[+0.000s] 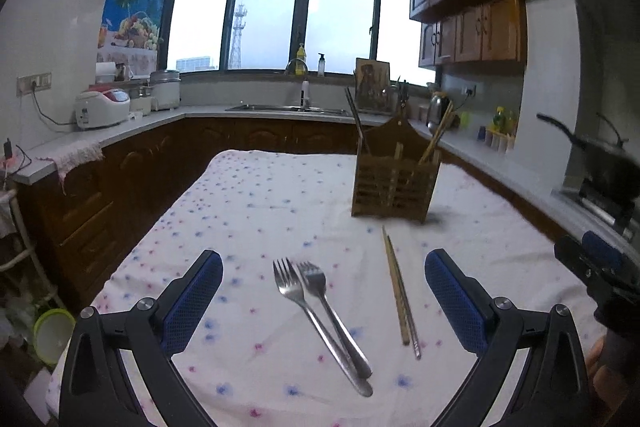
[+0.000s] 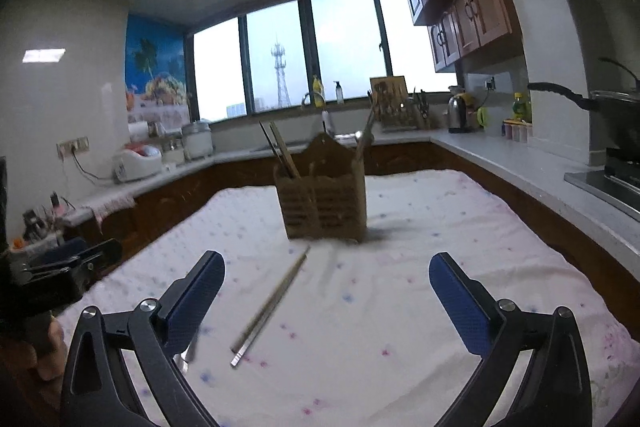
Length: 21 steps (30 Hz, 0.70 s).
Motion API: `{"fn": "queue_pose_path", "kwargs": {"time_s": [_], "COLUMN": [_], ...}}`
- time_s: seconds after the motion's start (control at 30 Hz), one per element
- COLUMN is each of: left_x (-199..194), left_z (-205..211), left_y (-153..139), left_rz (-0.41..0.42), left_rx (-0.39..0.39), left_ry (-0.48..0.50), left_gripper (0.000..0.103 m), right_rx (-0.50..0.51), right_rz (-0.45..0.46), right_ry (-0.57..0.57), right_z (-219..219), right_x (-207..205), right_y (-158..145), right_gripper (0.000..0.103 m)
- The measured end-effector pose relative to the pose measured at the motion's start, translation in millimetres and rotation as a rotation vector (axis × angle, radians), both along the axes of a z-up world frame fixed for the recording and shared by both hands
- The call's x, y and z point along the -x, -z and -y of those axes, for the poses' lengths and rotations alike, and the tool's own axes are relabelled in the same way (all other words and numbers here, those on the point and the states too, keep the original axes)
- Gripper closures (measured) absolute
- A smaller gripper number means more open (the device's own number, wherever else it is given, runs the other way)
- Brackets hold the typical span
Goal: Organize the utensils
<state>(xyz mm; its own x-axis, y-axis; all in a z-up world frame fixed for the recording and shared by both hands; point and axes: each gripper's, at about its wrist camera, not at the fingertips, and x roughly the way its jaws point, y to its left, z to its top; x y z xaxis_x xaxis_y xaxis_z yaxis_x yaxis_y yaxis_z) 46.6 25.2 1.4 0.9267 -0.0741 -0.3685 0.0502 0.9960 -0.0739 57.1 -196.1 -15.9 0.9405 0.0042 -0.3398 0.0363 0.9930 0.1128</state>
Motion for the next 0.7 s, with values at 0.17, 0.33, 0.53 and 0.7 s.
{"fn": "queue_pose_path", "kwargs": {"time_s": [0.17, 0.33, 0.53, 0.7], "left_x": [-3, 0, 2, 2], "left_z": [7, 5, -2, -1], "left_y": [8, 9, 13, 17], "left_rz": [-0.004, 0.012, 0.031, 0.046], "left_rx": [-0.029, -0.04, -0.035, -0.048], "left_ry": [-0.003, -0.019, -0.041, -0.051], "left_gripper": [0.001, 0.001, 0.001, 0.001], "right_rx": [0.006, 0.017, 0.029, 0.021], "right_rz": [0.015, 0.035, 0.055, 0.045], "right_ry": [0.001, 0.0, -0.008, 0.002], "right_z": [0, -4, -8, -5], "right_x": [7, 12, 20, 19], "right_y": [2, 3, 6, 9], "right_gripper": [0.0, 0.0, 0.0, 0.0]}}
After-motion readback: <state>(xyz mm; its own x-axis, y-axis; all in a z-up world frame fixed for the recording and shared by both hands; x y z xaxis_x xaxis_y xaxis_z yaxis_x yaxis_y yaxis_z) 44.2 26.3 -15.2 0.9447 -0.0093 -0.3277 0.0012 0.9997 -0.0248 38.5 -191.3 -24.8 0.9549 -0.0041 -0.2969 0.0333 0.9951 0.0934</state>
